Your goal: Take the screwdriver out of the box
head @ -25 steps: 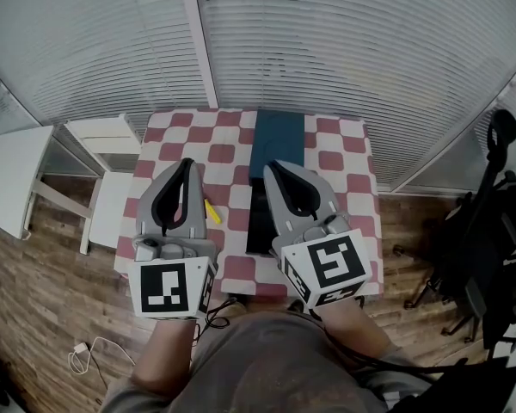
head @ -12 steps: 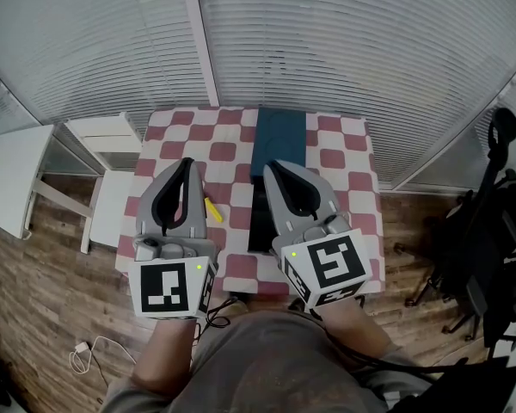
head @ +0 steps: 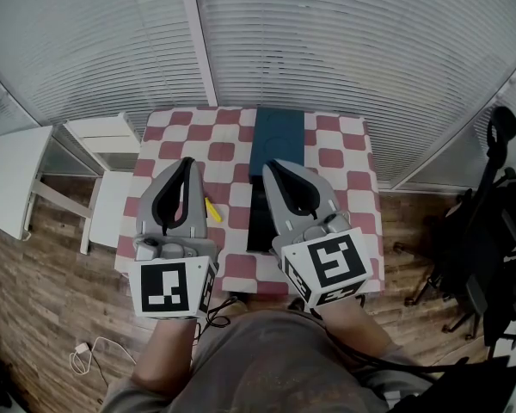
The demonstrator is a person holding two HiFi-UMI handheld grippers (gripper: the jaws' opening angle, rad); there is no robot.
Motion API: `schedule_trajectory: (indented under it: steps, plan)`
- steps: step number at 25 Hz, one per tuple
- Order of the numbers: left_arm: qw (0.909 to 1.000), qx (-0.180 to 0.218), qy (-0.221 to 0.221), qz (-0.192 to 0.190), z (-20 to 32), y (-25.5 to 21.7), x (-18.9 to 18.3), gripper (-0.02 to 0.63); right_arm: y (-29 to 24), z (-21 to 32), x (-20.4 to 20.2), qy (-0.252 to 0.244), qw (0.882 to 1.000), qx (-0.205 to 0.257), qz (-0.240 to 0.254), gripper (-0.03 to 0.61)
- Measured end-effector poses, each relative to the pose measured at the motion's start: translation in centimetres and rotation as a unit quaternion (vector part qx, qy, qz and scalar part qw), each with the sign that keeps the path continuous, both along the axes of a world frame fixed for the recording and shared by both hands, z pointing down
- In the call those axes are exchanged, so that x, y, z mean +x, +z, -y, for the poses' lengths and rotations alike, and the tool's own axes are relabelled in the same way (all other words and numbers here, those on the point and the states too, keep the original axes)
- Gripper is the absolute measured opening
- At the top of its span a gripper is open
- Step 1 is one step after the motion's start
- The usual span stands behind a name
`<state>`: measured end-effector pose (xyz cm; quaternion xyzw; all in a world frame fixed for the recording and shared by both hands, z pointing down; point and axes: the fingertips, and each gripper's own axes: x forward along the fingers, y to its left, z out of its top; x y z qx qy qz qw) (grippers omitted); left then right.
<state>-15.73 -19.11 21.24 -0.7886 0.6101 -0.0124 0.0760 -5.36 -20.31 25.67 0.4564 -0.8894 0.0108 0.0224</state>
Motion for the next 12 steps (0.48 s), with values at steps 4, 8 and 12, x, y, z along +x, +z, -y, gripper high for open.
schedule_trajectory:
  steps: [4,8,12]
  plan:
    - [1.0,0.0,0.001,0.0,0.0,-0.02,0.07,0.0,-0.07,-0.04,-0.06,-0.002,1.0,0.002,-0.001,0.023]
    - [1.0,0.001,0.002,0.001,-0.04,-0.01,0.3,0.0,-0.03,-0.08,0.12,-0.002,1.0,0.002,-0.001,0.023]
    - [1.0,0.002,0.003,0.001,-0.12,-0.06,0.38,0.001,-0.12,-0.13,0.06,-0.003,1.0,0.005,-0.002,0.023]
